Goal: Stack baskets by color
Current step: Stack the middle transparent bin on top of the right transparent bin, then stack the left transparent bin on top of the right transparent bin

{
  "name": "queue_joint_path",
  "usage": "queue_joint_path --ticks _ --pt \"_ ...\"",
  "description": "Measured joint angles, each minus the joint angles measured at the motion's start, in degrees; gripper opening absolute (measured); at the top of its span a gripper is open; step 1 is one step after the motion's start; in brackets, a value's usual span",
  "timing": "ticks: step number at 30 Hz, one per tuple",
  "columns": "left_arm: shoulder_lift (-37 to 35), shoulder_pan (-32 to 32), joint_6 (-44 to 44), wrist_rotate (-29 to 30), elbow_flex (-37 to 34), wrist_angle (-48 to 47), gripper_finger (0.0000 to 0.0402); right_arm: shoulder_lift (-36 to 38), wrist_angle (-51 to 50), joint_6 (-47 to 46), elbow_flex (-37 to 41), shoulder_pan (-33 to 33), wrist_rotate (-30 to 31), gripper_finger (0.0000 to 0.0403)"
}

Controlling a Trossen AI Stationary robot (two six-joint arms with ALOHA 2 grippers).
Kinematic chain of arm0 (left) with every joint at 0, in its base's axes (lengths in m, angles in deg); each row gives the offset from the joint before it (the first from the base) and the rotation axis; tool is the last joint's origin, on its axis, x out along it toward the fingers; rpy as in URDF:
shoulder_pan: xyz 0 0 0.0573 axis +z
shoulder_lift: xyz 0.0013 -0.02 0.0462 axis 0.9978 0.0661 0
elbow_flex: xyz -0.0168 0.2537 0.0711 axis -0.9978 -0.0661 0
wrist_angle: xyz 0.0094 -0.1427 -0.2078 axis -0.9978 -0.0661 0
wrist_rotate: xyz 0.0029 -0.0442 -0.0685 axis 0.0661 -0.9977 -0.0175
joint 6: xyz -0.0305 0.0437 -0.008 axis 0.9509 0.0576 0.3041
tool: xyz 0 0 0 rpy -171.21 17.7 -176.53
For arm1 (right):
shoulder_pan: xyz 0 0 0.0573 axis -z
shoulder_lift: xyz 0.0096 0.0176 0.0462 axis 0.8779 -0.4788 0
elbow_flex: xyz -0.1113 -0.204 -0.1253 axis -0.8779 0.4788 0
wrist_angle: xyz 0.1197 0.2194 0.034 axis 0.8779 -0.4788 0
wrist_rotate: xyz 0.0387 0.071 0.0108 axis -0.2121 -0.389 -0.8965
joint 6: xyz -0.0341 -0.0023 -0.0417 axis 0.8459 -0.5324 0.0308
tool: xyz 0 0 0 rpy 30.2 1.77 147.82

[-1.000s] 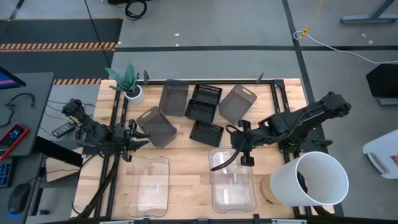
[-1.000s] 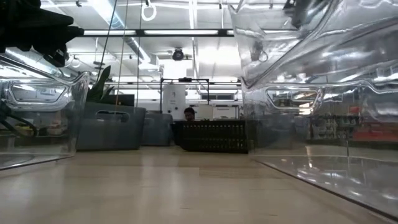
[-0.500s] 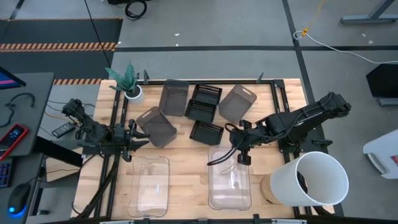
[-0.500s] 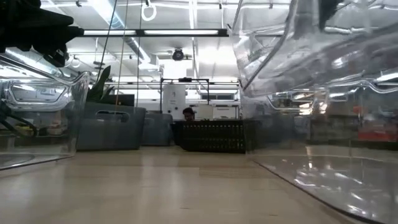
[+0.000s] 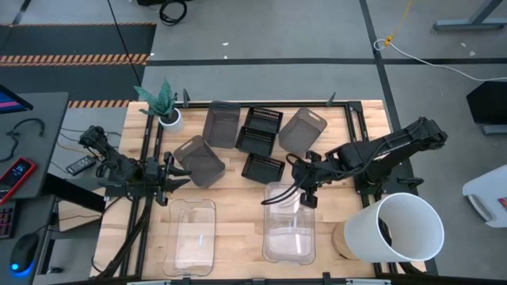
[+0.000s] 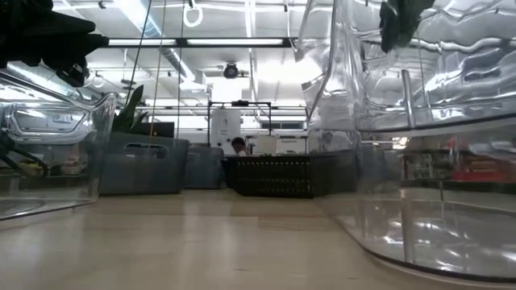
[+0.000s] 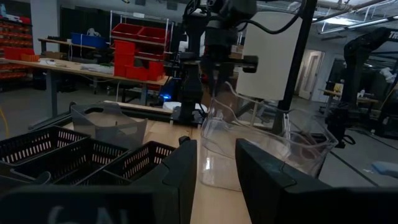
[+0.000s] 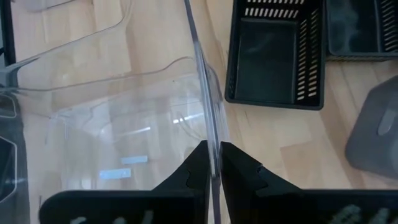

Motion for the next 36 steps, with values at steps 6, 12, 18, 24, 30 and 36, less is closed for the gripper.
queue_joint_path --ticks 6,12,18,24,30,36 --pt "0.00 -0.01 0.00 0.00 0.00 0.01 0.0117 0.00 -0.03 -0.87 0.00 0.63 0.03 0.0043" --pt "0.00 0.01 0.00 0.00 0.01 0.00 0.0117 0.00 -0.02 -2.49 0.00 0.59 -0.33 0.0065" --pt "0.00 -0.01 0.00 0.00 -0.01 -0.01 0.0117 0.00 -0.31 -2.47 0.00 0.60 -0.42 0.0090" --pt "0.00 0.00 0.00 0.00 -0.01 0.00 0.0117 1.21 -1.26 -0.69 -1.59 0.77 -0.43 0.0098" --pt "-0.01 0.01 0.00 0.00 0.01 -0.01 0.0117 2.47 5.74 6.61 -3.21 0.67 0.03 0.0098" --pt "0.00 0.01 0.00 0.00 0.01 0.00 0.0117 -0.01 16.75 8.70 -2.58 -0.88 4.50 0.0098"
